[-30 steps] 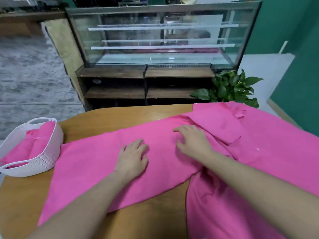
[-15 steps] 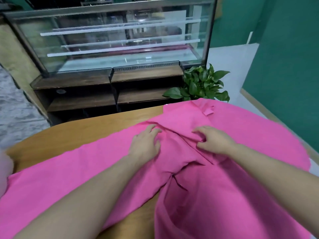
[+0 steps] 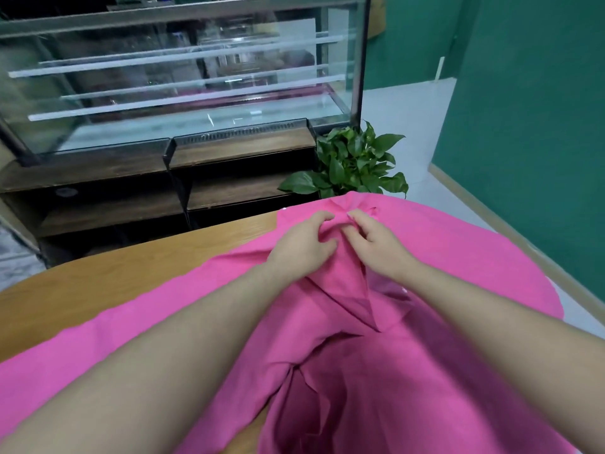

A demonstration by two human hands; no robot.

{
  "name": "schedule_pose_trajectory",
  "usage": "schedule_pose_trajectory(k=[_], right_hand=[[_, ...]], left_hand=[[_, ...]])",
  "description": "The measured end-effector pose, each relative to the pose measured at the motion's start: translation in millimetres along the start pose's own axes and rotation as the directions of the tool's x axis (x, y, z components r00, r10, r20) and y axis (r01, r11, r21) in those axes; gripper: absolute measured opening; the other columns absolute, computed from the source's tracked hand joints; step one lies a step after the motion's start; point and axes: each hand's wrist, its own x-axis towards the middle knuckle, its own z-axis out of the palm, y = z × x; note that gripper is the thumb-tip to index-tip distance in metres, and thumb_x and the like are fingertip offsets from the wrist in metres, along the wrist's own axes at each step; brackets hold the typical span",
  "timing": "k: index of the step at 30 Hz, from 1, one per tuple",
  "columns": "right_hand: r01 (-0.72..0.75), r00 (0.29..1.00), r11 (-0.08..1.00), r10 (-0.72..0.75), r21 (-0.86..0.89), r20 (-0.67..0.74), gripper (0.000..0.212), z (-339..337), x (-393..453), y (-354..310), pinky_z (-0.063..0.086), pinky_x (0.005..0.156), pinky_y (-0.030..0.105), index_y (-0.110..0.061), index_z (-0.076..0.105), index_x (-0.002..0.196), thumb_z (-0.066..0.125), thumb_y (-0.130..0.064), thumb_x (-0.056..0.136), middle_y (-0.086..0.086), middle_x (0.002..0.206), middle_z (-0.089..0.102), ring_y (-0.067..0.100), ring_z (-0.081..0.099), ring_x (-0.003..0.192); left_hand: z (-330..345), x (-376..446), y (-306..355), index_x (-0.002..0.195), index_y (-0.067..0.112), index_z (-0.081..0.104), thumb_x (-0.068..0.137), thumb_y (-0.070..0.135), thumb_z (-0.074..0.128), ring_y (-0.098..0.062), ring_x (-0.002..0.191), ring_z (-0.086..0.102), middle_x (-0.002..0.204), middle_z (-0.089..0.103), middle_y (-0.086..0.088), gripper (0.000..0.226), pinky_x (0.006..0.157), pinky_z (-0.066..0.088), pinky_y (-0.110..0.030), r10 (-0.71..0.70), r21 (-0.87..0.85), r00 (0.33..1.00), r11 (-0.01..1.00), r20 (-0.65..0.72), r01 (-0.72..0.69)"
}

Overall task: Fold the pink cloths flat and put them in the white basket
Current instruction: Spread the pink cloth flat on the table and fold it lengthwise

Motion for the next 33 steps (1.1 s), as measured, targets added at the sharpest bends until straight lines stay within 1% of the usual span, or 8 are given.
schedule_pose_trajectory(k=[3,8,11,14,20,26,31,33], right_hand=[[-0.075,0.997,0.983,0.075,0.166,0.007,0.013,-2,2,-12,0.032,0.060,0.020,-0.022,0.056,0.106,0.062,-0.026,0.096,-0.003,0.070,0.043,0.008,0.037,0.062],[-0.435,0.859,0.835,0.272,0.338,0.434,0.043,-21,-12,2,0.053,0.088,0.027,-0.021,0.061,0.118,0.079,-0.035,0.081,-0.006,0.103,0.072,0.007,0.068,0.096],[-0.605,0.718,0.760,0.391,0.238,0.576,0.022,-31,-26,16,0.059,0.077,0.032,-0.009,0.069,0.109,0.072,-0.016,0.089,0.007,0.101,0.075,0.021,0.073,0.085],[-0.596,0.731,0.783,0.438,0.177,0.524,0.010,-40,-34,25,0.046,0.047,0.021,-0.012,0.072,0.088,0.065,-0.018,0.094,0.004,0.073,0.070,0.011,0.059,0.052],[-0.474,0.875,0.690,0.438,0.547,0.206,0.028,-62,-27,23,0.056,0.061,0.028,-0.002,0.064,0.117,0.055,-0.021,0.099,0.010,0.086,0.070,0.022,0.065,0.072],[-0.560,0.826,0.749,0.473,0.354,0.307,0.032,-78,-26,22,0.055,0.093,0.041,-0.015,0.069,0.116,0.058,-0.039,0.097,0.009,0.107,0.075,0.027,0.072,0.099],[-0.670,0.626,0.741,0.531,0.045,0.571,0.045,-93,-39,31,0.053,0.097,0.050,-0.005,0.073,0.110,0.081,-0.036,0.078,0.014,0.108,0.074,0.033,0.070,0.103],[-0.653,0.646,0.755,0.516,0.057,0.563,0.038,-96,-44,35,0.053,0.098,0.050,-0.003,0.072,0.109,0.075,-0.032,0.084,0.015,0.109,0.073,0.032,0.069,0.103]], left_hand=[[-8,9,-3,0.080,0.027,0.060,0.090,0.015,0.059,-0.020,0.079,0.064,0.073,0.062,0.006,0.015,0.067,0.043,-0.032,0.012,-0.047,0.998,0.999,-0.060,-0.015],[-19,9,0,0.080,0.023,0.063,0.096,0.015,0.059,-0.011,0.054,0.067,0.057,0.062,0.007,0.017,0.059,0.053,-0.035,-0.072,-0.338,0.987,0.941,-0.146,0.019],[-25,11,0,0.086,0.017,0.065,0.097,0.023,0.063,-0.020,0.058,0.070,0.059,0.060,0.007,0.012,0.063,0.057,-0.049,-0.172,-0.465,0.973,0.882,-0.156,0.081],[-28,14,0,0.087,0.011,0.063,0.096,0.027,0.064,-0.022,0.058,0.070,0.062,0.058,0.003,0.019,0.068,0.057,-0.053,-0.213,-0.507,0.966,0.855,-0.146,0.111],[-29,27,-5,0.082,0.021,0.056,0.099,0.019,0.056,-0.035,0.073,0.073,0.050,0.061,0.008,0.016,0.081,0.057,-0.056,-0.257,-0.511,0.957,0.845,-0.131,0.157],[-31,43,-4,0.082,0.021,0.059,0.098,0.014,0.052,-0.029,0.073,0.074,0.050,0.061,0.010,0.019,0.085,0.057,-0.052,-0.272,-0.490,0.950,0.856,-0.153,0.166],[-26,52,-7,0.083,0.022,0.060,0.098,0.017,0.054,-0.029,0.069,0.074,0.048,0.061,0.011,0.016,0.083,0.058,-0.052,-0.276,-0.460,0.949,0.870,-0.149,0.181],[-22,55,-8,0.084,0.022,0.060,0.098,0.018,0.055,-0.029,0.068,0.074,0.048,0.061,0.011,0.016,0.082,0.058,-0.052,-0.279,-0.458,0.949,0.870,-0.147,0.184]])
